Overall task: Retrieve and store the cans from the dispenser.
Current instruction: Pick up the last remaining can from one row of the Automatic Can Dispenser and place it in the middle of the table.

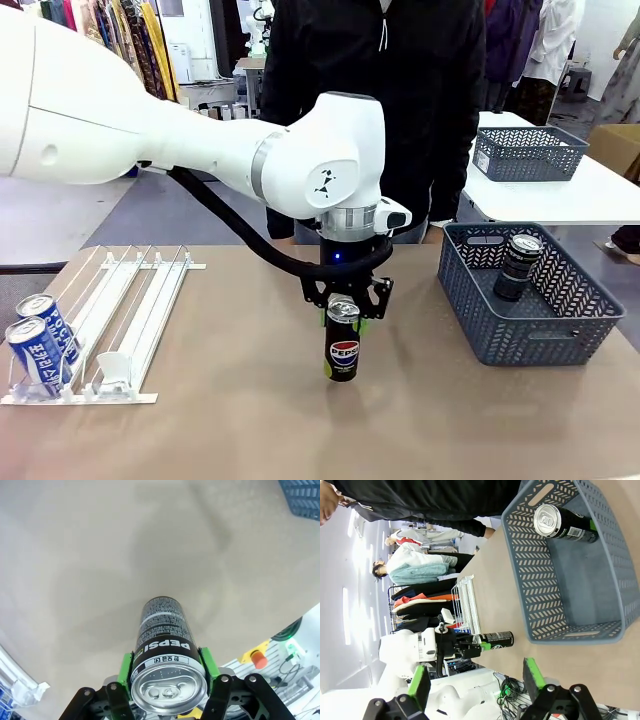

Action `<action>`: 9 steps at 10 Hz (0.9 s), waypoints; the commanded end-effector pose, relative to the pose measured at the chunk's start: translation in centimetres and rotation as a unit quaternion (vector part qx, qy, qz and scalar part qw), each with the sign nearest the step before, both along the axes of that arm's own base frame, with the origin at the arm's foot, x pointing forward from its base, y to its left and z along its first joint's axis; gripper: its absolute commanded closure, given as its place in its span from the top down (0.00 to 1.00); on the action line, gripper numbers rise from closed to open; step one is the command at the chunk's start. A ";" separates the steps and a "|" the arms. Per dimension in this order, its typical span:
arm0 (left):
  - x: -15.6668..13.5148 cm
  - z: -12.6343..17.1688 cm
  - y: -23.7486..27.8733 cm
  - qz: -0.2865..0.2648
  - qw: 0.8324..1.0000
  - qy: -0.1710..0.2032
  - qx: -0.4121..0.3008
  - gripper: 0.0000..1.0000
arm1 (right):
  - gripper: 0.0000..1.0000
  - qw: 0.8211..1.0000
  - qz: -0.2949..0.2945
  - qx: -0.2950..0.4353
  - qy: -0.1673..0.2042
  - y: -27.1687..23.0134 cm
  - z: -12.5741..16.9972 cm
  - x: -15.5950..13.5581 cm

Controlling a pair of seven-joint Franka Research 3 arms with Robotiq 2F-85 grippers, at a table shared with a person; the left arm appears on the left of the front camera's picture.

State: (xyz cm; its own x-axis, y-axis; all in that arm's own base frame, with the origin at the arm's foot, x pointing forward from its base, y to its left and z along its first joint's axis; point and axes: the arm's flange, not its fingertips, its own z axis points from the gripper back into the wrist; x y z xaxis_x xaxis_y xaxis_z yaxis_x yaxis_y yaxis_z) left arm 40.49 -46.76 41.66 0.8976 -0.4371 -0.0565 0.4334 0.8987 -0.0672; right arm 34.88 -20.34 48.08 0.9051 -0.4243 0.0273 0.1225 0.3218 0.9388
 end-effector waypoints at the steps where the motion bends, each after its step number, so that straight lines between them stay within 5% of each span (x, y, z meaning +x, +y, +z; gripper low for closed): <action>1: 0.0 0.4 0.2 0.000 1.000 -0.002 0.004 0.00 | 1.00 1.000 0.005 -0.001 -0.005 -0.1 0.2 0.0; 2: 0.2 -0.1 0.6 0.027 0.998 -0.050 -0.008 0.00 | 1.00 1.000 0.005 -0.001 -0.005 -0.1 0.2 0.0; 8: 0.1 -2.0 2.0 0.071 0.993 -0.094 0.000 0.00 | 1.00 1.000 0.005 -0.001 -0.005 -0.1 0.2 0.0; 9: 0.2 -2.1 2.0 0.070 0.993 -0.094 -0.007 0.18 | 1.00 1.000 0.005 -0.001 -0.005 -0.1 0.2 0.0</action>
State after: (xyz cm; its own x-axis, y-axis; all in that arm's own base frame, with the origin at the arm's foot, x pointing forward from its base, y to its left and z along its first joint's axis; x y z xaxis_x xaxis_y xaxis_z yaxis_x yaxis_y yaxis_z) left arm 41.35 -45.44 39.83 0.9436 -0.3196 0.0870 0.3229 0.9460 -0.0270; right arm 34.88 -20.34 48.08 0.9051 -0.4243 0.0273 0.1225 0.3218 0.9388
